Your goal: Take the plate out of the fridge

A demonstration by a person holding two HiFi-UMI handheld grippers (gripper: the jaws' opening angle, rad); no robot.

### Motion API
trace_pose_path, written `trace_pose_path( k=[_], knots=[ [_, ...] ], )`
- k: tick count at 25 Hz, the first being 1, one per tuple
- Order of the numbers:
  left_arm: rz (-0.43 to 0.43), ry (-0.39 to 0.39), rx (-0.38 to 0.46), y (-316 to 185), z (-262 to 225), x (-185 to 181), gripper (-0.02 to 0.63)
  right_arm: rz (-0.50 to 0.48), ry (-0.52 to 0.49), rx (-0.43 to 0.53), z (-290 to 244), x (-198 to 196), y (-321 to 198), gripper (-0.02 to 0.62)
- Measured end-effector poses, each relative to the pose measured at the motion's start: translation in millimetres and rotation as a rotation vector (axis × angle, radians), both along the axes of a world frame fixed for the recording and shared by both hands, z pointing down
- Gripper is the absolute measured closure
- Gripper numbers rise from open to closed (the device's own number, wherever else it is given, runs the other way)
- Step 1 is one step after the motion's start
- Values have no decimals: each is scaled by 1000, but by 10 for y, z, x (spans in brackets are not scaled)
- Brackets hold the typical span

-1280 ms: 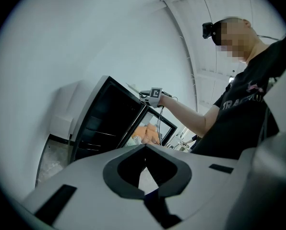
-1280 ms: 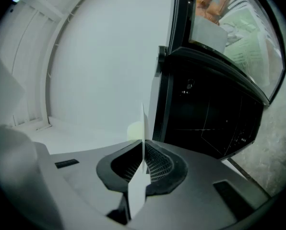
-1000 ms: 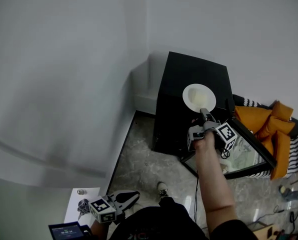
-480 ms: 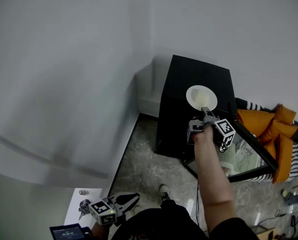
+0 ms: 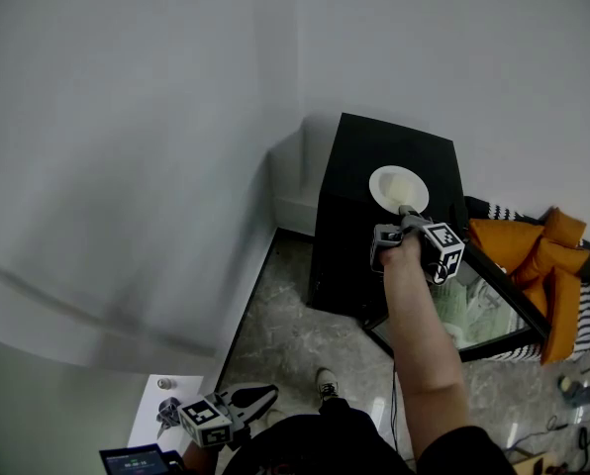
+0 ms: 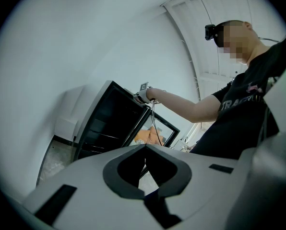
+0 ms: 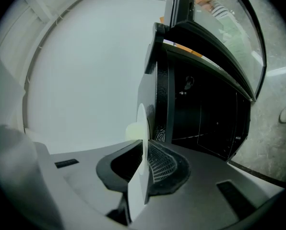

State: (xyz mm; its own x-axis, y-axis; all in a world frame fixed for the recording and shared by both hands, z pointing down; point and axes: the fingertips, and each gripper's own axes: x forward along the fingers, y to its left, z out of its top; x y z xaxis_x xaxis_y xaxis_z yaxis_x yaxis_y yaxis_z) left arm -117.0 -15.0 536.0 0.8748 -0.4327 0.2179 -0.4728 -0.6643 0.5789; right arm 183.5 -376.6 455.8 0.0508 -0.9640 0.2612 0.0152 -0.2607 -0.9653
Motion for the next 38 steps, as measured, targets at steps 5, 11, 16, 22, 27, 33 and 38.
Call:
trace_pose_path(
  k=[5,11,16,22,27,33,38],
  knots=[
    [2,3,6,27,46,-13,601,9,10,-22,2,3,-40,575],
    [5,-2,13,63,133,-43,601,28,25,-19,-70,28,-47,475],
    [1,10,4,77,100,-18,601,31,51,-19,-76,41,-27,461],
    [10,8,23,63,83,-49,601,14,65,-15,-102,38,-28,446],
    [11,15,20,56,59,-27,601,1,76,-22,-121,29,36,446],
    [20,17,16,69,78,-27,601,-13,77,-1,-136,40,67,446],
    [26,-4,19,105,122,-13,601,-26,60,22,-100,-37,245,446]
  ],
)
